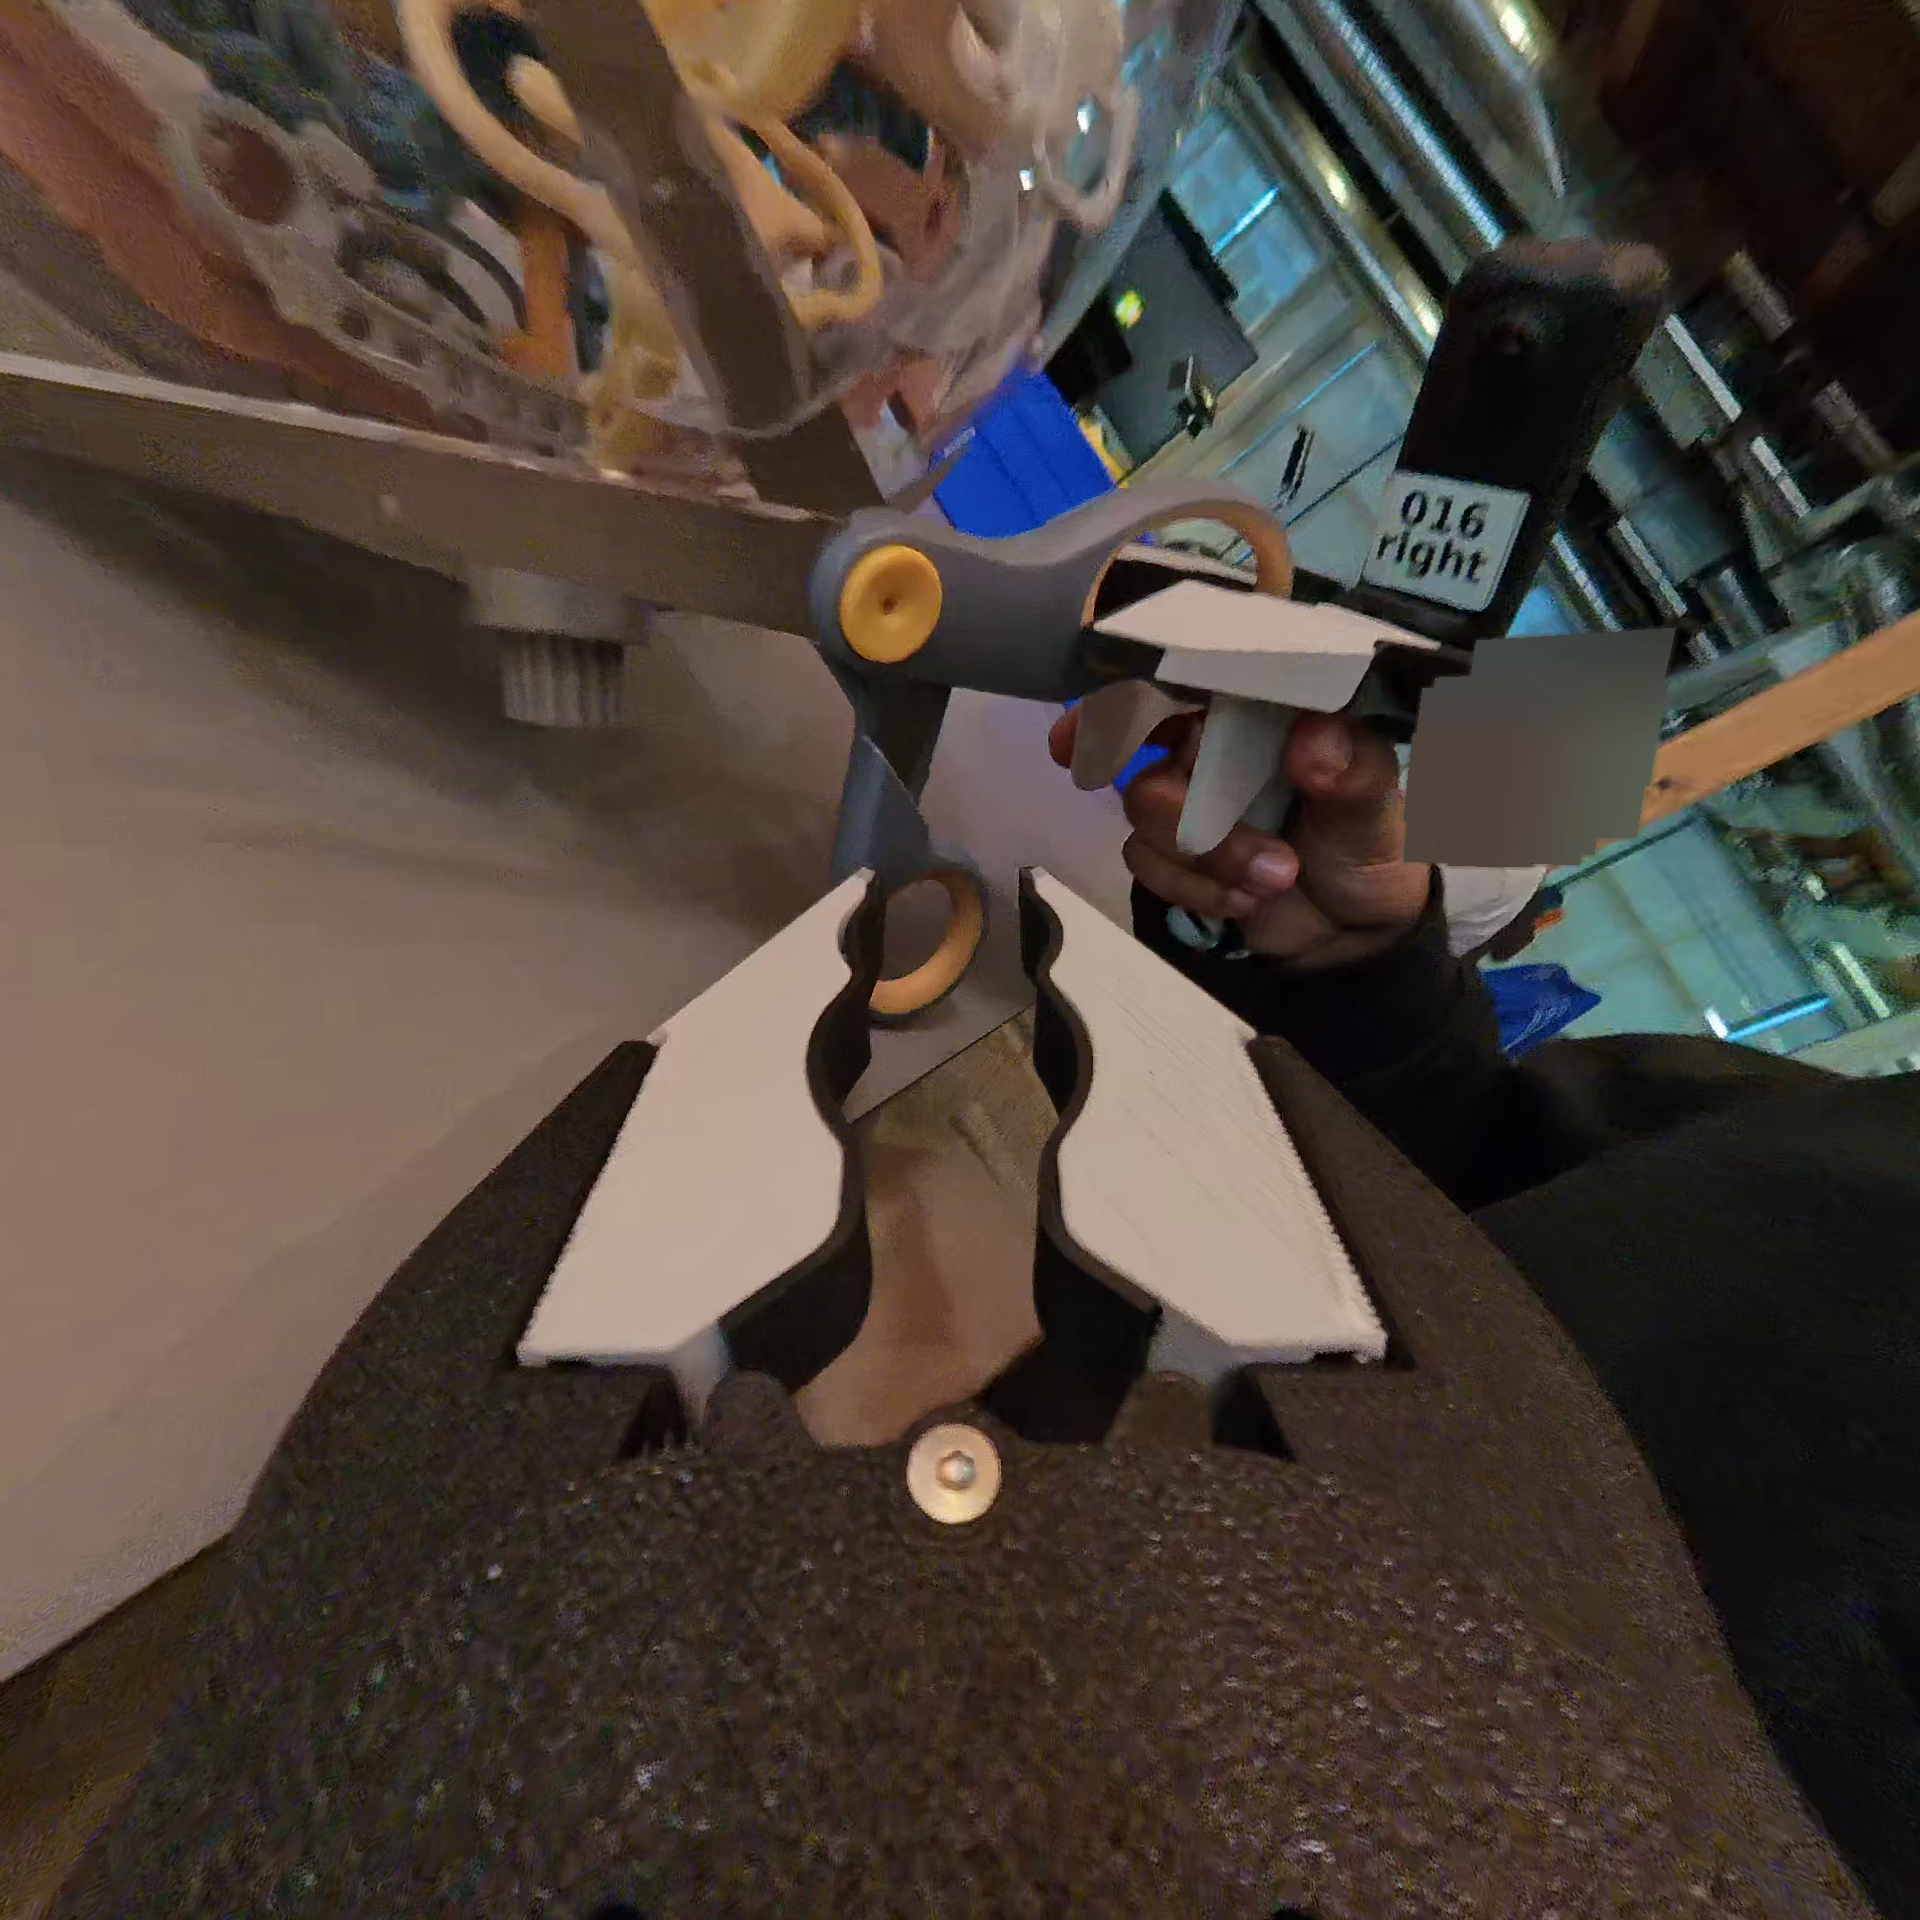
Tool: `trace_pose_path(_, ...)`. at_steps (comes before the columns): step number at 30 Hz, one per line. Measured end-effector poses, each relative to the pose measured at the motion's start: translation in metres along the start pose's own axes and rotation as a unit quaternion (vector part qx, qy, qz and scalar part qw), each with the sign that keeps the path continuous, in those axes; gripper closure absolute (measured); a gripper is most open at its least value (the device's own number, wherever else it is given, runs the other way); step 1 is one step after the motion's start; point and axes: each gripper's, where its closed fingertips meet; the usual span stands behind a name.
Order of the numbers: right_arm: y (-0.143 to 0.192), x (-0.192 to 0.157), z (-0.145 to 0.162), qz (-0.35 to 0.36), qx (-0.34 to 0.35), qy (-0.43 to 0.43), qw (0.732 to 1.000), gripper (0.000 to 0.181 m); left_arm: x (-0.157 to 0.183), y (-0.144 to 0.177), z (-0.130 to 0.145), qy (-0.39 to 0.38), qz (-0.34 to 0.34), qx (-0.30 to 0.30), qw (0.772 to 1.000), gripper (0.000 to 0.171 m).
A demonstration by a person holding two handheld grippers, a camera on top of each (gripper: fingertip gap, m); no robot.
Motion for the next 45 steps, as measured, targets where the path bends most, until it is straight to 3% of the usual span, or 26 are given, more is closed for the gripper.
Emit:
trace_pose_path(14,0.003,0.008,-0.016,-0.048,0.062,-0.113,0.991,0.170,0.008,0.001,-0.013,0.005,0.026,0.062,0.998,0.149)
trace_pose_path(20,0.002,0.010,-0.020,-0.069,0.089,-0.155,0.982,0.170,0.002,0.016,-0.029,-0.092,-0.032,0.101,0.990,0.148)
trace_pose_path(23,0.002,0.012,-0.022,-0.079,0.097,-0.175,0.977,0.171,-0.001,0.012,-0.025,-0.104,-0.035,0.068,0.992,0.147)
trace_pose_path(36,0.005,0.016,-0.026,-0.115,0.122,-0.232,0.958,0.171,0.000,0.004,-0.031,-0.041,0.046,0.000,0.998,0.142)
trace_pose_path(41,0.002,0.015,-0.024,-0.120,0.122,-0.234,0.957,0.170,0.001,-0.001,-0.036,0.017,0.078,0.005,0.997,0.139)
trace_pose_path(45,0.000,0.013,-0.022,-0.118,0.116,-0.229,0.959,0.170,-0.006,-0.005,-0.035,0.053,0.084,-0.004,0.995,0.159)
Point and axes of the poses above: each gripper's, where its closed fingertips meet, y back along the fingers, z out of its underside, x = y × z across the jaws, and after that the axes turned 1 degree about z, right-handed
